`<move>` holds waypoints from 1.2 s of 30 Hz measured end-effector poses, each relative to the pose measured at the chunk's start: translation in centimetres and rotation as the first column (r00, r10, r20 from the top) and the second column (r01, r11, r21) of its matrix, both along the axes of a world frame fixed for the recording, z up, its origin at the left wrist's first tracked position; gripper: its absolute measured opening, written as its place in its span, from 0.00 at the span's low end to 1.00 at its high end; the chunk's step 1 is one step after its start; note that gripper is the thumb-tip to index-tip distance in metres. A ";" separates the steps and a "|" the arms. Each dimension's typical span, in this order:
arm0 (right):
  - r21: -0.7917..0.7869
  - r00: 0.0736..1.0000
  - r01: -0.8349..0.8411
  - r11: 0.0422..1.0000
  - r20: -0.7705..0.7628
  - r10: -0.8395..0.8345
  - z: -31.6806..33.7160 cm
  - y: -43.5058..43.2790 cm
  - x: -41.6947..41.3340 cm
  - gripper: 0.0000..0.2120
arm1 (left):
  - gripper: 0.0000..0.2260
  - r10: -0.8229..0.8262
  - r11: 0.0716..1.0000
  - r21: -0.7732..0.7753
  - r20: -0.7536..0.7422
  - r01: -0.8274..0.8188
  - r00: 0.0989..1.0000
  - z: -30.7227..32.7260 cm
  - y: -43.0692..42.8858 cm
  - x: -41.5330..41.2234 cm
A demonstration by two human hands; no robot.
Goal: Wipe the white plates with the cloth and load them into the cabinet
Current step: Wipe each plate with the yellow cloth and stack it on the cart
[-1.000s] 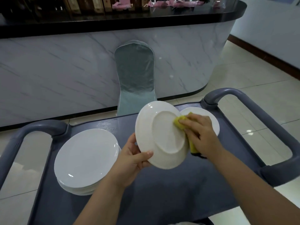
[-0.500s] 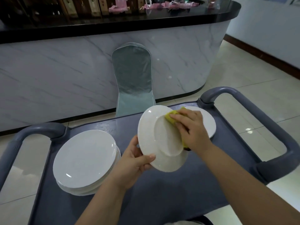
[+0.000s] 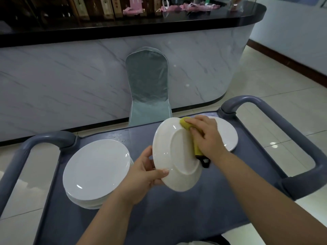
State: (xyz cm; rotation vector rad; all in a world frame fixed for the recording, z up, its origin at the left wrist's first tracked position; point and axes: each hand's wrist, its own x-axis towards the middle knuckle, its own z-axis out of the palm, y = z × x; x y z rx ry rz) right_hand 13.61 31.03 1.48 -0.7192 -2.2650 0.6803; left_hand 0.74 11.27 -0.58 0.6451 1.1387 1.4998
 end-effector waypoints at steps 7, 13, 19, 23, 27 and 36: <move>0.381 0.795 -0.607 0.698 0.304 0.525 2.9 -5.8 -3.0 0.13 | 0.27 0.119 0.993 0.001 0.024 -0.119 0.993 -0.1 -0.6 -0.6; -0.108 0.929 -0.244 0.964 0.258 0.264 4.3 1.4 -6.3 0.13 | 0.26 0.163 0.984 0.038 0.170 -0.172 0.972 0.0 -0.9 -0.1; -0.387 0.988 0.073 0.919 0.151 -0.015 -1.2 0.1 0.6 0.11 | 0.28 0.374 0.914 -0.035 0.463 -0.405 0.804 -1.1 -0.5 -0.4; -0.106 1.000 -0.009 0.994 -0.009 0.008 -4.5 -8.0 0.5 0.16 | 0.31 0.455 0.869 -0.085 0.526 -0.488 0.719 -1.6 1.2 0.4; 0.036 0.982 -0.180 0.983 -0.059 0.182 -5.6 -10.0 0.1 0.15 | 0.32 0.450 0.873 -0.101 0.547 -0.477 0.706 -2.1 1.7 0.3; -0.200 0.993 0.088 0.976 -0.059 -0.102 -2.3 -1.0 3.3 0.17 | 0.31 0.040 0.999 0.017 0.199 -0.044 0.979 -1.7 0.7 0.1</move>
